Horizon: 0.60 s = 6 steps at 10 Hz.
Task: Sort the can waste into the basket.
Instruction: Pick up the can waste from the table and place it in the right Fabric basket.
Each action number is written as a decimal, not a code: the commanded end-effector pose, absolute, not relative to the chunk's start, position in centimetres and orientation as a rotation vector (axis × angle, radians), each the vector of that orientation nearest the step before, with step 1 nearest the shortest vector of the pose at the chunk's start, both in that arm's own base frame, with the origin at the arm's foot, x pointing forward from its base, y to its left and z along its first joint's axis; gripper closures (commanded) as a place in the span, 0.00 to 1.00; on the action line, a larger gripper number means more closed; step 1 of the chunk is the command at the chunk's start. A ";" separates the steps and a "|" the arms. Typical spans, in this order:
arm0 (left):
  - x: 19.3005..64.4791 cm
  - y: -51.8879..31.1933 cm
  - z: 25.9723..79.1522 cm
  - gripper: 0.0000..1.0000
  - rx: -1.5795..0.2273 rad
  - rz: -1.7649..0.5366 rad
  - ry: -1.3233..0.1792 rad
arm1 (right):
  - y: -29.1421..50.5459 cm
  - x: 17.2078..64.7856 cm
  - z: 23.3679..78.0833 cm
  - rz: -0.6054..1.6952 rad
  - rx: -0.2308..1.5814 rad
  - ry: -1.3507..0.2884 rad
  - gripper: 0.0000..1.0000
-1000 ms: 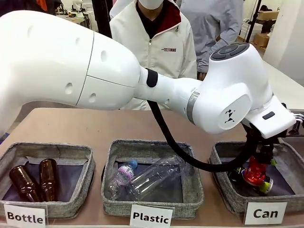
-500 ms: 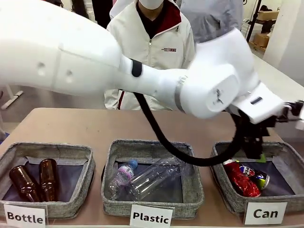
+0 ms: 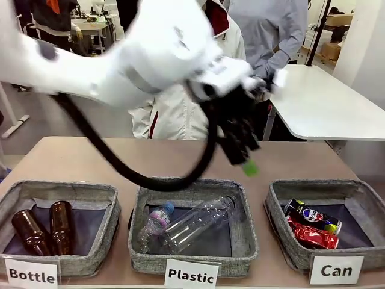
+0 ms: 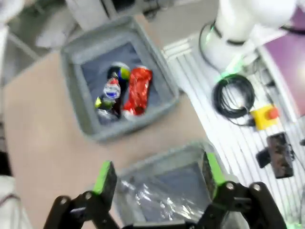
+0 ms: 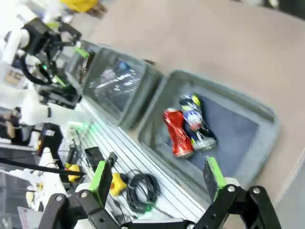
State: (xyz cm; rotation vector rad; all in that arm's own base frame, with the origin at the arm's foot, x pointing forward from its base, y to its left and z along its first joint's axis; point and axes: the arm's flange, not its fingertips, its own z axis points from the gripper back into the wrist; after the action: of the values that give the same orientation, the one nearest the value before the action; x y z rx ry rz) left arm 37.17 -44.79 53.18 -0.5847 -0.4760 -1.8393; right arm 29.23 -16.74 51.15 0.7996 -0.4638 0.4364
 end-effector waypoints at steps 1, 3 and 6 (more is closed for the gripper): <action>36.3 -37.1 53.9 0.07 -0.624 -1.692 -0.364 | -11.6 31.6 49.5 0.503 0.941 -0.481 0.00; 38.6 -29.2 55.0 0.07 -0.673 -1.407 -0.265 | -5.6 33.4 47.3 0.496 1.102 -0.426 0.00; 42.0 -16.2 53.2 0.07 -0.964 -0.894 -0.320 | 2.5 36.1 43.8 0.367 1.213 -0.451 0.00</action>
State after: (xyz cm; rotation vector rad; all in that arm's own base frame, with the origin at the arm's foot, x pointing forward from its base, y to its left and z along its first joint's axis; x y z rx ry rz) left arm 42.31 -18.04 53.52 -0.8169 -0.2199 -1.0765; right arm 35.17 0.66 44.24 1.2044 -0.4025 0.4114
